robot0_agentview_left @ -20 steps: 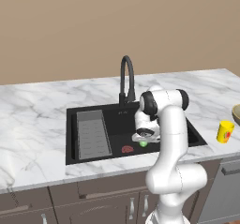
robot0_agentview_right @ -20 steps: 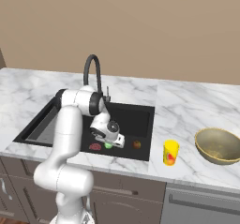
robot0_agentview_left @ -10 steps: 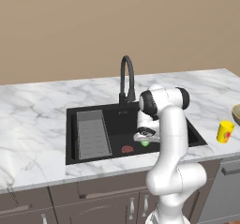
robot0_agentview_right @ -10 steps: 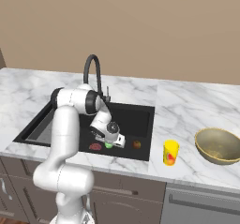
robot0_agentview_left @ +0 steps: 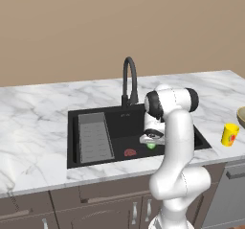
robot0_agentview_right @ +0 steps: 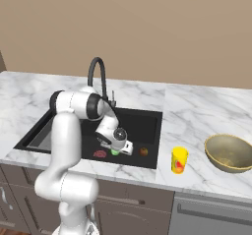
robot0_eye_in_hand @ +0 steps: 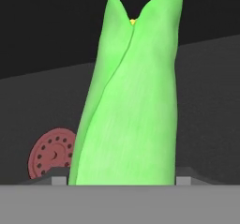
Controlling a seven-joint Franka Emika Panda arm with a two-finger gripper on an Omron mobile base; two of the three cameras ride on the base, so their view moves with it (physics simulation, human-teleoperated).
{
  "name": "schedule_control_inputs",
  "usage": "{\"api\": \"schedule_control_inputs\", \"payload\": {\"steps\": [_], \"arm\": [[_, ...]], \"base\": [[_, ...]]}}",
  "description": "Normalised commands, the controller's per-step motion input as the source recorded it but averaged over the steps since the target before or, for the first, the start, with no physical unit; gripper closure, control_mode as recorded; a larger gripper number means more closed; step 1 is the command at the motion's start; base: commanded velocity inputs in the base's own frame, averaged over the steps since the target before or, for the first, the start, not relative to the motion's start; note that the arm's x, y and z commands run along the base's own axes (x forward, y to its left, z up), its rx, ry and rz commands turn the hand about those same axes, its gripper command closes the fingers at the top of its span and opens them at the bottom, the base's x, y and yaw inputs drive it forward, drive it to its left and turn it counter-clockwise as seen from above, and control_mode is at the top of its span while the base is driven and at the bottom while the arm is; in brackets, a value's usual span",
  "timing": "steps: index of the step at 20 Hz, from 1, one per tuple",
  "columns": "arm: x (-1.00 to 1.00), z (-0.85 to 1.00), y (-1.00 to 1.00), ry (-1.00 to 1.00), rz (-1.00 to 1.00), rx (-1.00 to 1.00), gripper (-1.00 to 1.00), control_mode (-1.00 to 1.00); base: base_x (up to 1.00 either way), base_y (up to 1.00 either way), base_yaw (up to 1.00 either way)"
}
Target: Remove the corn and apple from the sink. Then move the bowl and cup from the counter to the sink for washing.
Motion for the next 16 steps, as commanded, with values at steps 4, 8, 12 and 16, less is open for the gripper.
{"api": "schedule_control_inputs", "payload": {"steps": [4, 8, 12, 16], "arm": [[-0.12, 0.28, -0.13, 0.00, 0.00, 0.02, 1.00, -1.00], [-0.11, 0.27, -0.14, 0.00, 0.00, 0.00, 1.00, -1.00], [-0.05, 0.29, -0.11, 0.00, 0.00, 0.00, 1.00, -1.00], [-0.02, 0.33, -0.06, 0.00, 0.00, 0.00, 1.00, -1.00]], "base": [[0.00, 0.00, 0.00], [0.00, 0.00, 0.00], [0.00, 0.00, 0.00], [0.00, 0.00, 0.00]]}}
